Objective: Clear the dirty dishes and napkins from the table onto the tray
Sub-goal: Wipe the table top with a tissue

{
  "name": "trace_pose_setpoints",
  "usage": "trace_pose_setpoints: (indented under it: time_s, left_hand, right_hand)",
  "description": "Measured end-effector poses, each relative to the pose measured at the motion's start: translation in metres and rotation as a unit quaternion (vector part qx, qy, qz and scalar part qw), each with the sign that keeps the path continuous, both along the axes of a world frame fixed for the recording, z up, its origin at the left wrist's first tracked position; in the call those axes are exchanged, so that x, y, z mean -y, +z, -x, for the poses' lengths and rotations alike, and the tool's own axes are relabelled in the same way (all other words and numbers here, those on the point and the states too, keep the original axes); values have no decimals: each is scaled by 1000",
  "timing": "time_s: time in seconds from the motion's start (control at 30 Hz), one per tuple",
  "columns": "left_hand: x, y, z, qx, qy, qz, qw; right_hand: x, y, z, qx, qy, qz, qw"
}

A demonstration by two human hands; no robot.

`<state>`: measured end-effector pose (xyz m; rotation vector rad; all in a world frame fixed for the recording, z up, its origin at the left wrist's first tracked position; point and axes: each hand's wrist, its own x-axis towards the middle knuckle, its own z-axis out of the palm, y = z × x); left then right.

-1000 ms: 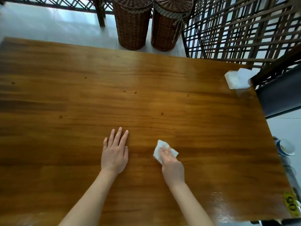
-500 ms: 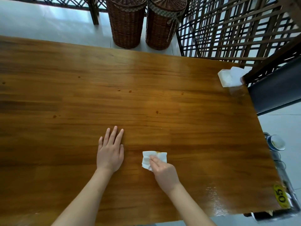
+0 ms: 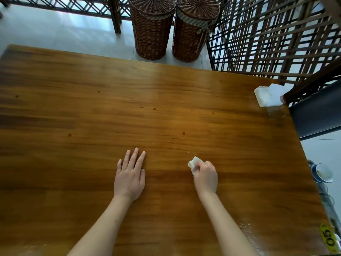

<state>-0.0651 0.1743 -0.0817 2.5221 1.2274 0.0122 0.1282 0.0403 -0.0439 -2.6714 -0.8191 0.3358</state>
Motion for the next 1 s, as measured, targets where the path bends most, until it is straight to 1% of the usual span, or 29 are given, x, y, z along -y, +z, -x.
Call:
trace_pose_setpoints:
  time_s: [0.03, 0.07, 0.13, 0.2, 0.27, 0.3, 0.33, 0.43, 0.5, 0.53, 0.63, 0.73, 0.8, 0.83, 0.9, 0.97, 1.0]
  left_hand:
    - [0, 0, 0, 2, 1, -1, 1000]
    - [-1, 0, 0, 3, 2, -3, 1000]
    - [-1, 1, -1, 2, 1, -4, 1000]
    - [0, 1, -1, 0, 2, -5, 1000]
    - [1, 2, -1, 1, 4, -5, 1000]
    - [1, 2, -1, 1, 2, -3, 1000]
    - [1, 2, -1, 2, 1, -2, 1000]
    - [-1, 1, 0, 3, -1, 1, 1000]
    - [-1, 0, 0, -1, 0, 2, 1000]
    - [-1, 0, -1, -2, 1, 1, 1000]
    - [-2, 0, -1, -3, 1, 0, 1000]
    - [-1, 1, -1, 3, 1, 5, 1000]
    - [0, 3, -1, 6, 2, 7, 1000]
    - [0, 3, -1, 4, 2, 7, 1000]
    - [0, 4, -1, 3, -2, 8, 1000]
    - [-1, 4, 0, 5, -2, 11, 1000]
    - [-1, 4, 0, 6, -1, 13, 1000]
  right_hand:
    - [-9, 0, 3, -10, -16, -15, 1000]
    - [-17, 1, 10, -20, -6, -21, 1000]
    - [-19, 0, 36, -46, 77, -17, 996]
    - [-1, 0, 60, -65, 162, -21, 984]
    - [20, -1, 59, -63, 185, -33, 980]
    - [24, -2, 49, -59, 170, -35, 983]
    - [23, -2, 37, -57, 135, -32, 989]
    - [-8, -1, -3, -47, 8, -29, 998]
    - [-31, -1, -14, -33, -25, -32, 999]
    - [-40, -1, -12, -29, -16, -28, 999]
    - [-47, -3, 16, -47, 83, -16, 995]
    - [-33, -5, 41, -42, 190, -21, 981]
    - [-30, -4, 29, -31, 211, -20, 977]
    - [-34, -3, 17, -28, 188, -17, 982]
    - [-52, -3, -11, -23, 84, -35, 996]
    - [-79, -3, -35, -26, -24, -53, 998]
    - [-93, -3, -43, -27, -62, -54, 996]
